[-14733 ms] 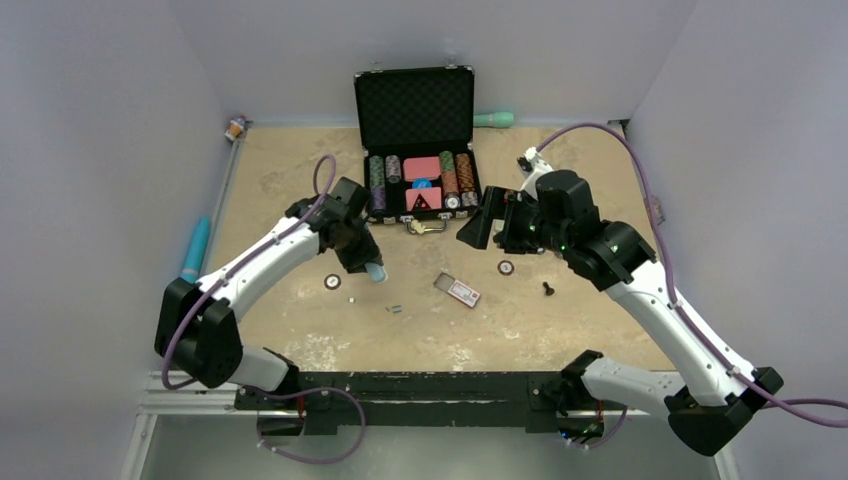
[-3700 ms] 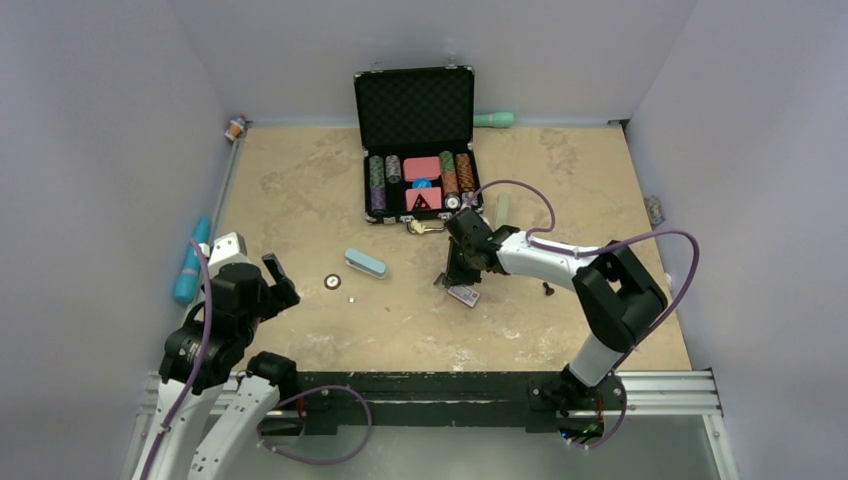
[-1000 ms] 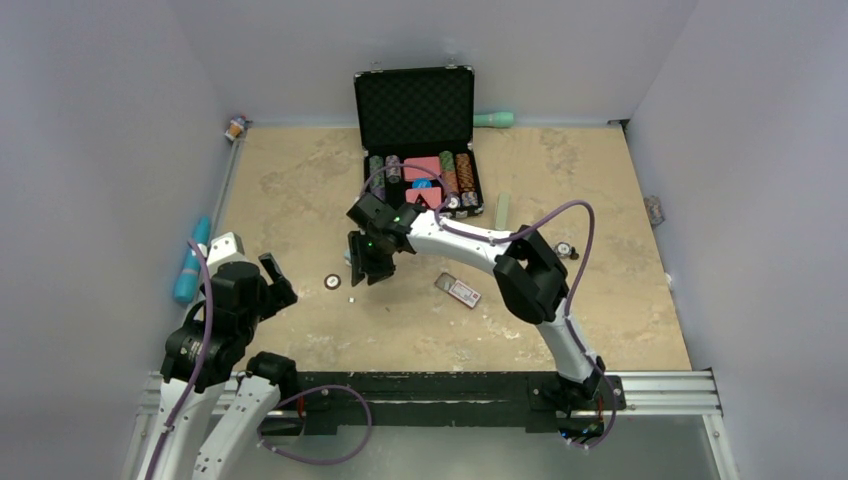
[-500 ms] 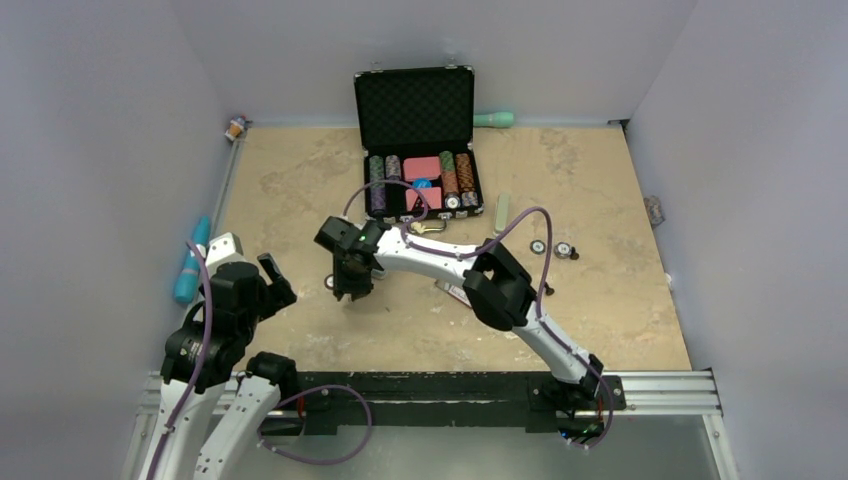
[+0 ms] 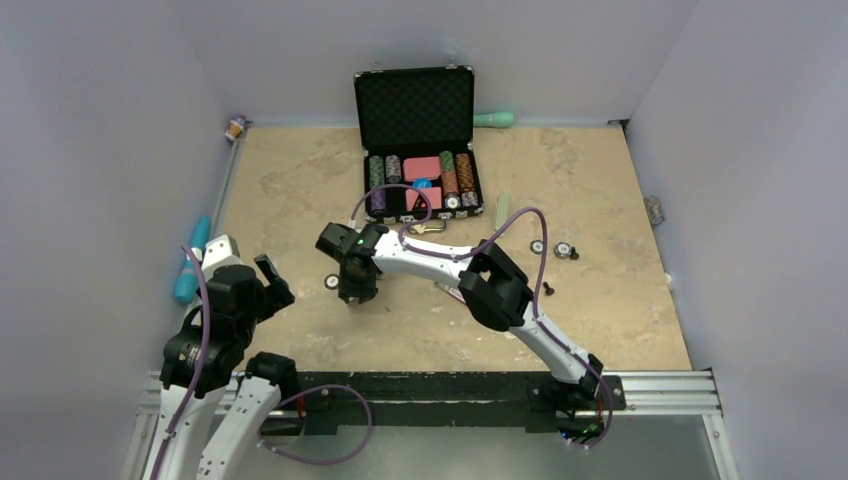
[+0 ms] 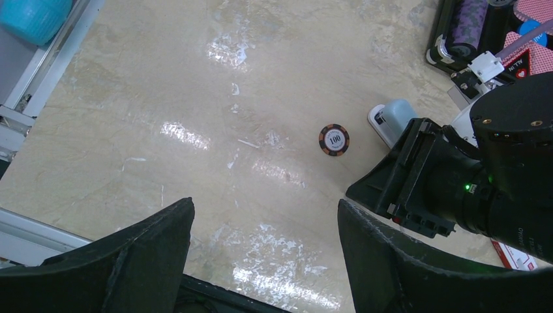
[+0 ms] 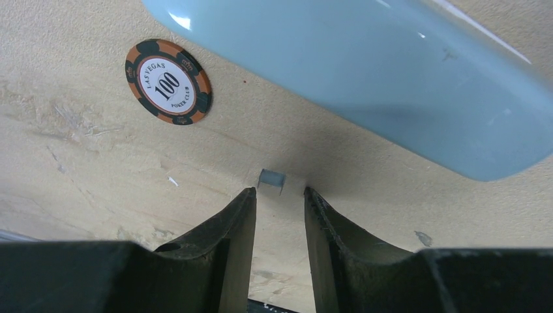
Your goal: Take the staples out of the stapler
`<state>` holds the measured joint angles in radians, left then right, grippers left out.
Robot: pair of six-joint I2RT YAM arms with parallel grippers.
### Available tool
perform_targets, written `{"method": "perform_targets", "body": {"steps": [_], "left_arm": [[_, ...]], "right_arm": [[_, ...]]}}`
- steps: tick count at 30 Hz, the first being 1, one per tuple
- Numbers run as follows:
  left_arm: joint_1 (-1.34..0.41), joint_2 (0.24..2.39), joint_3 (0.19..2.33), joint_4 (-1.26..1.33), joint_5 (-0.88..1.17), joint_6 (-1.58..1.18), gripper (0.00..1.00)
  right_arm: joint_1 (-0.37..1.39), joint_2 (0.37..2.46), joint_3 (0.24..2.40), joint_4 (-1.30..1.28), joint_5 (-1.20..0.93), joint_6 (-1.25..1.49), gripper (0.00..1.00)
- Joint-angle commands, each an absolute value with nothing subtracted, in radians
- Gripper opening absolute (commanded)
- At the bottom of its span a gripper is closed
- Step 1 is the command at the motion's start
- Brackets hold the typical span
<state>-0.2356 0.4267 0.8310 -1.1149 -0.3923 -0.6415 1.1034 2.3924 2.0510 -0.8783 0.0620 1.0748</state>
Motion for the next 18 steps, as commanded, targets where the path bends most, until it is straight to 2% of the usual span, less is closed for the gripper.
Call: {"method": "perform_targets", "body": {"steps": [1, 7, 11, 18], "left_arm": [[-0.227, 0.417, 0.826, -1.077, -0.387, -0.619, 0.84], [-0.227, 0.417, 0.826, -1.077, -0.387, -0.619, 0.84], [-0.227, 0.415, 0.825, -1.077, -0.386, -0.617, 0.84], [-0.224, 0.414, 0.824, -1.073, -0.382, -0.615, 0.84]], "right_arm": [[1.101, 2.371, 2.047, -0.887, 0.097, 1.100, 0.38], [1.102, 2.383, 2.077, -0.905, 0.127, 1.101, 0.35], [1.102, 2.387, 2.075, -0.899, 0.130, 1.100, 0.25], [1.103, 2.405, 2.109, -0.911, 0.165, 1.095, 0.25]]}}
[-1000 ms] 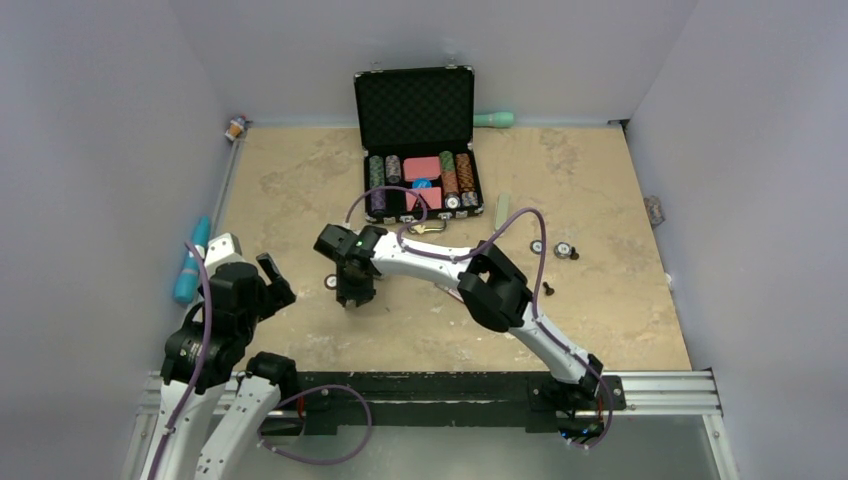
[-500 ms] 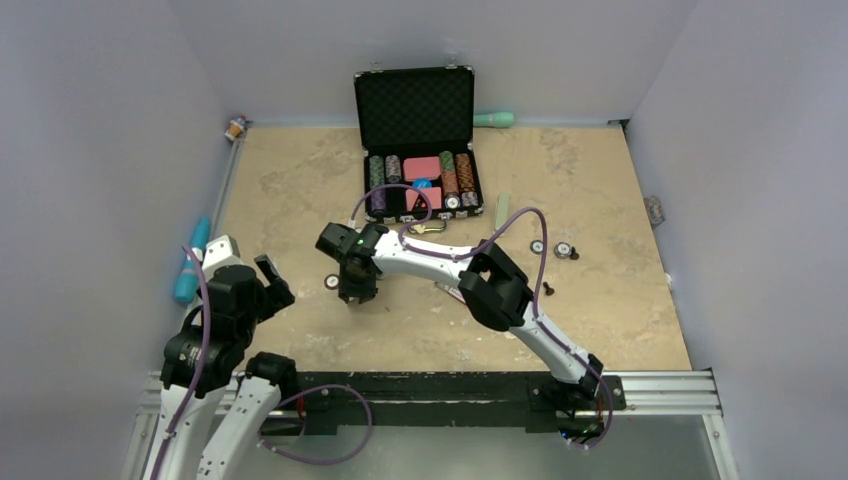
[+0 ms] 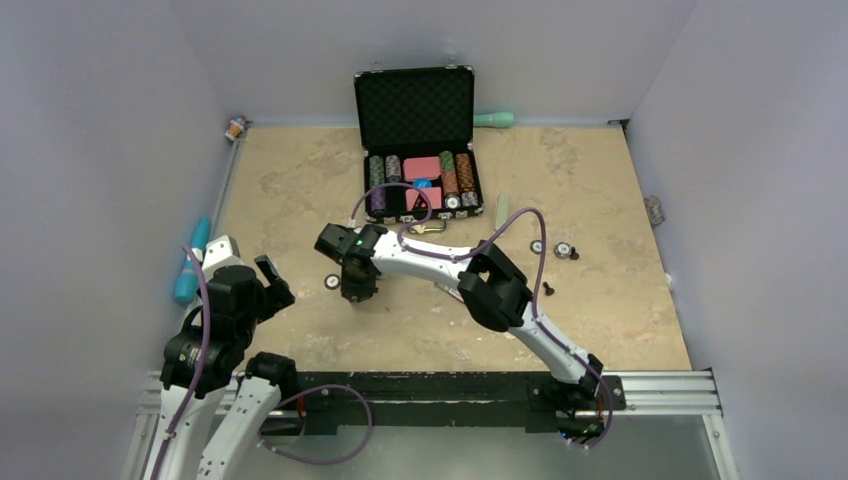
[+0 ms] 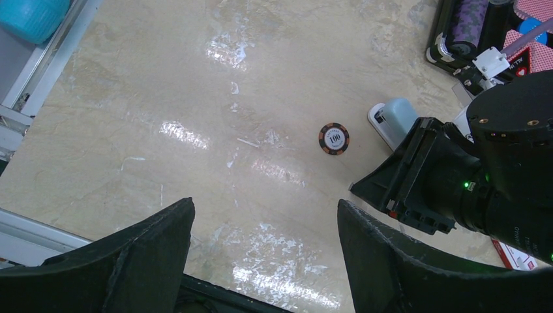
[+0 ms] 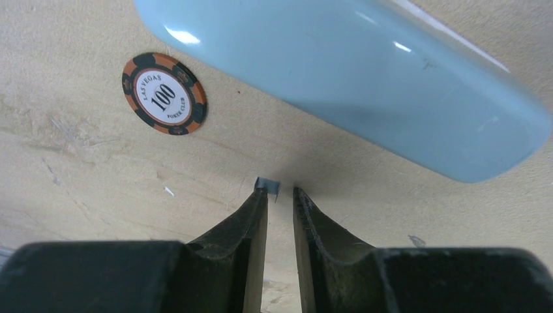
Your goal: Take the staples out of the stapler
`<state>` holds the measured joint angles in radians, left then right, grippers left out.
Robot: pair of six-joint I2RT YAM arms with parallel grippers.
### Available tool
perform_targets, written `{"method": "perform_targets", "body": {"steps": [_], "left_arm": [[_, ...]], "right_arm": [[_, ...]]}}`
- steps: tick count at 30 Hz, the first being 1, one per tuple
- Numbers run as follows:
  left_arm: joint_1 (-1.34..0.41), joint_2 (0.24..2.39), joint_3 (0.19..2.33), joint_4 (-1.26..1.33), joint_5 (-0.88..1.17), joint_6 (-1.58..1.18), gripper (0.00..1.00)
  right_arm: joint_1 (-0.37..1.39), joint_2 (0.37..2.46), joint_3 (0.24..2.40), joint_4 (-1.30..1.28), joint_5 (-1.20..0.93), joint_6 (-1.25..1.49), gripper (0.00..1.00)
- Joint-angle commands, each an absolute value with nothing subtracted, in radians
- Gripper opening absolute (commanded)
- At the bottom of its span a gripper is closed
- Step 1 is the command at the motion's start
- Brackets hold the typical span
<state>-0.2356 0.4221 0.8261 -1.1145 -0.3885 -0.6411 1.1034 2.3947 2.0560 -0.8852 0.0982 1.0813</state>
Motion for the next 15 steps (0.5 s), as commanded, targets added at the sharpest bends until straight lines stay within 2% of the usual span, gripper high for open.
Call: {"method": "perform_targets", "body": {"steps": [1, 15], "left_arm": [[-0.223, 0.414, 0.825, -1.074, -0.382, -0.616, 0.84], [-0.193, 0.403, 0.821, -1.067, -0.370, -0.609, 0.83]], "right_arm": [[1.102, 2.407, 2.115, -0.914, 0.170, 1.095, 0.25], [1.143, 2.455, 2.160, -0.973, 0.194, 1.062, 0.21]]}}
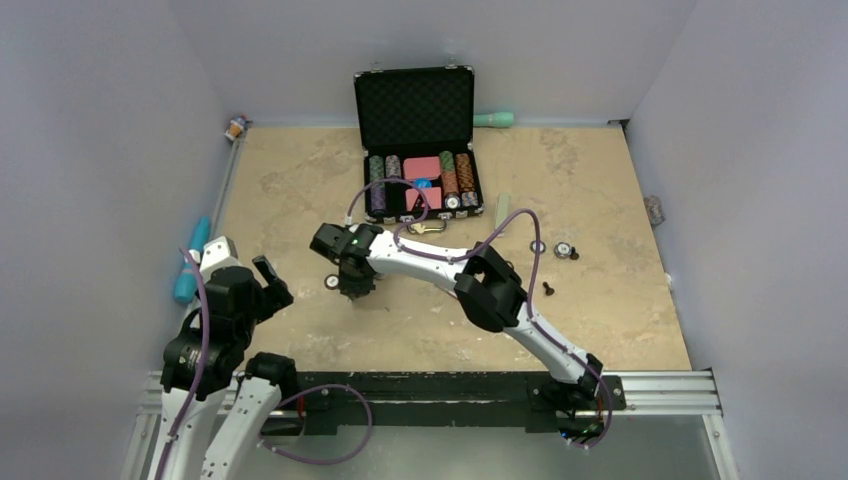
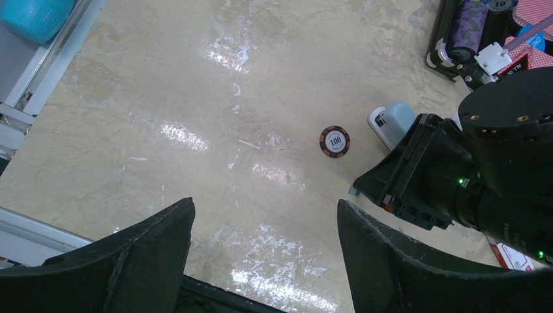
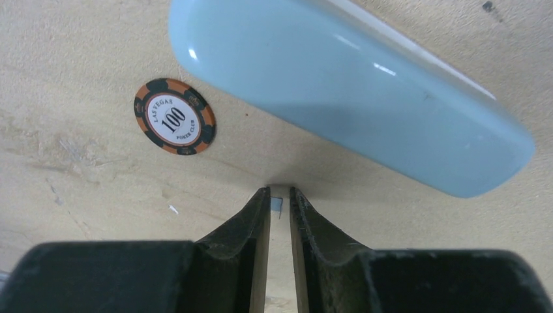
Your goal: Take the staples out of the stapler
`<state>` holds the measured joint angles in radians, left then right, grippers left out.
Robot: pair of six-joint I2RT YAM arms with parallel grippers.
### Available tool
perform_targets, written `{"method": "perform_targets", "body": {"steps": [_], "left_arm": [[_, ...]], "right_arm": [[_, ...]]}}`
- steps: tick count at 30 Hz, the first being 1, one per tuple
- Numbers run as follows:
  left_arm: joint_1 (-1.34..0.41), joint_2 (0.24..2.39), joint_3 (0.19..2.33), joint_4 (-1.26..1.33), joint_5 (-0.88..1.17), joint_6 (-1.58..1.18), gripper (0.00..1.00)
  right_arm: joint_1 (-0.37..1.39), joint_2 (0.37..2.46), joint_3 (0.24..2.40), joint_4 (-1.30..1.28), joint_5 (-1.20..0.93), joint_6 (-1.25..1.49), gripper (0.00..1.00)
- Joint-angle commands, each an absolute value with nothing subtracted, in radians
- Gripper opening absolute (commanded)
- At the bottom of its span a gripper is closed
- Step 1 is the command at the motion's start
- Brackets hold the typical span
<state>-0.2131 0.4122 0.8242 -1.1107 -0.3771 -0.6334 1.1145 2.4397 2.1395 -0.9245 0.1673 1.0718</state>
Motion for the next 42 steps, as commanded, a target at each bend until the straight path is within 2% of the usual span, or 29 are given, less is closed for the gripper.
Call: {"method": "perform_targets", "body": {"steps": [1, 10, 34, 36, 39, 42], "left_arm": [[-0.188, 0.401, 0.821, -1.065, -0.367, -0.608, 0.83], [-0.173, 0.393, 0.819, -1.063, -0.365, -0.607, 0.83], [-0.172, 0.394, 0.818, -1.058, -0.352, -0.603, 0.83], [-0.172, 0.394, 0.819, -1.059, -0.352, -0.603, 0.83], [-0.173, 0.395, 0.819, -1.059, -0.353, -0.602, 0.83], [-0.172, 0.395, 0.818, -1.059, -0.353, -0.604, 0.83]], "right_arm": [[1.145, 2.453, 2.159, -0.979, 0.202, 1.060, 0.21], [1.152, 2.420, 2.097, -0.981, 0.205, 1.050, 0.19], [1.155, 2.469, 2.118, -0.957, 0.270, 0.998, 0.13], [1.154, 2.472, 2.121, -0.948, 0.273, 0.989, 0.10], [1.155, 2.481, 2.125, -0.945, 0.279, 0.978, 0.01], [1.153, 2.484, 2.125, -0.943, 0.282, 0.967, 0.00]]}}
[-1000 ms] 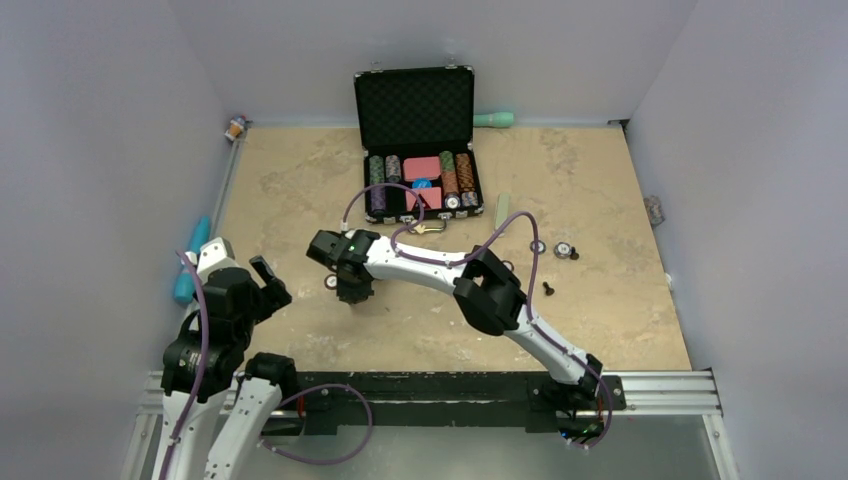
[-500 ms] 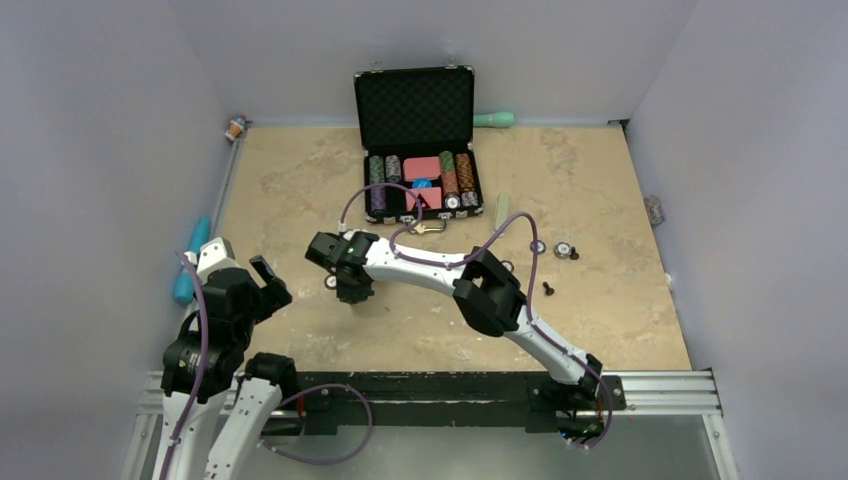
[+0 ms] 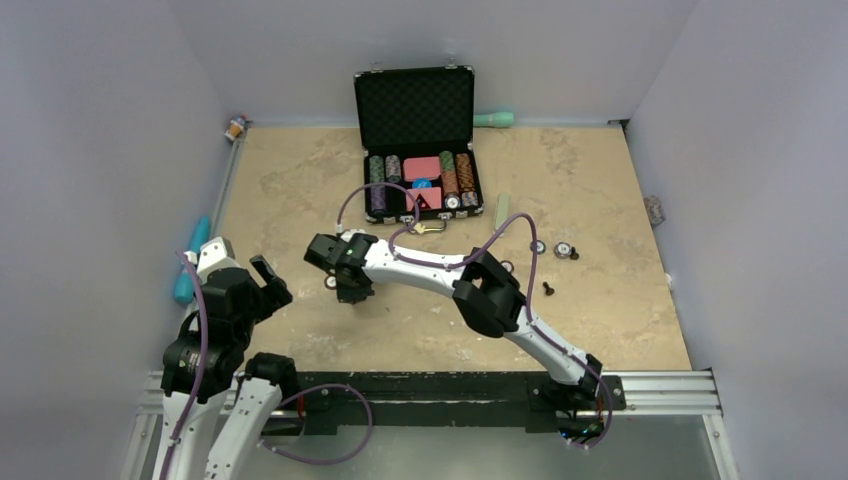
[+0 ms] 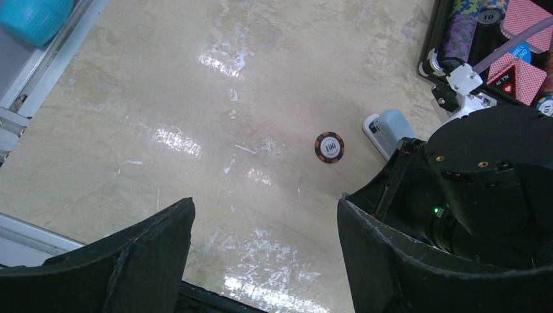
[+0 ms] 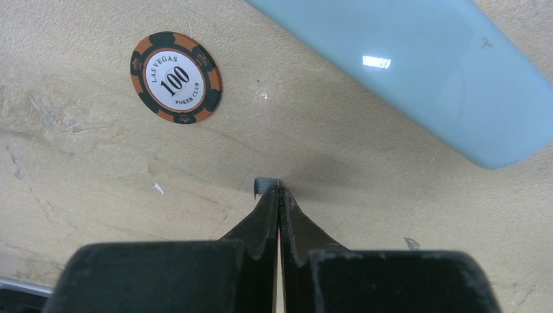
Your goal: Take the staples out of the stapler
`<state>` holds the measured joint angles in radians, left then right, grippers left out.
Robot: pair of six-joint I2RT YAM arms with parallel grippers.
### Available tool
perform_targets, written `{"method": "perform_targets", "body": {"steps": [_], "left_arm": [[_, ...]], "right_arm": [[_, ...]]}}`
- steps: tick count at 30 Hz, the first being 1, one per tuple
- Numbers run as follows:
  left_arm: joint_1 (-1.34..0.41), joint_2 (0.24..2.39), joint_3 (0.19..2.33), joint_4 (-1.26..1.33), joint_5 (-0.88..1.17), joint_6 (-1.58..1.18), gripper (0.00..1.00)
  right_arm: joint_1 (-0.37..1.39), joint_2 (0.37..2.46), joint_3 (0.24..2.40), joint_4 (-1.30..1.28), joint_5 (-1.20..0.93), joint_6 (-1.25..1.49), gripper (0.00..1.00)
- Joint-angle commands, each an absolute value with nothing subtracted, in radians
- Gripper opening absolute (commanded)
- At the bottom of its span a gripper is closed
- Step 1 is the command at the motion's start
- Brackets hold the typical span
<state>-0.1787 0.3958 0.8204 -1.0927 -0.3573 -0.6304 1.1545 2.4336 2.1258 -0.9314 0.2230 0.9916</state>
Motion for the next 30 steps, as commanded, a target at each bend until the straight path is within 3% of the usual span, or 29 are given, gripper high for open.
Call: {"method": "perform_targets", "body": {"steps": [1, 12, 30], "left_arm": [[-0.172, 0.395, 0.818, -1.058, -0.352, -0.603, 0.83], [-0.172, 0.397, 0.818, -1.058, -0.354, -0.604, 0.83], [-0.172, 0.396, 0.819, -1.062, -0.357, -0.606, 0.83]], "right_arm": [[1.154, 2.484, 2.127, -0.943, 0.285, 0.960, 0.00], [1.153, 2.394, 2.130, -0.956, 0.370, 0.902, 0.00], [1.148, 2.102, 1.894, -0.919, 0.396, 0.841, 0.00]]}}
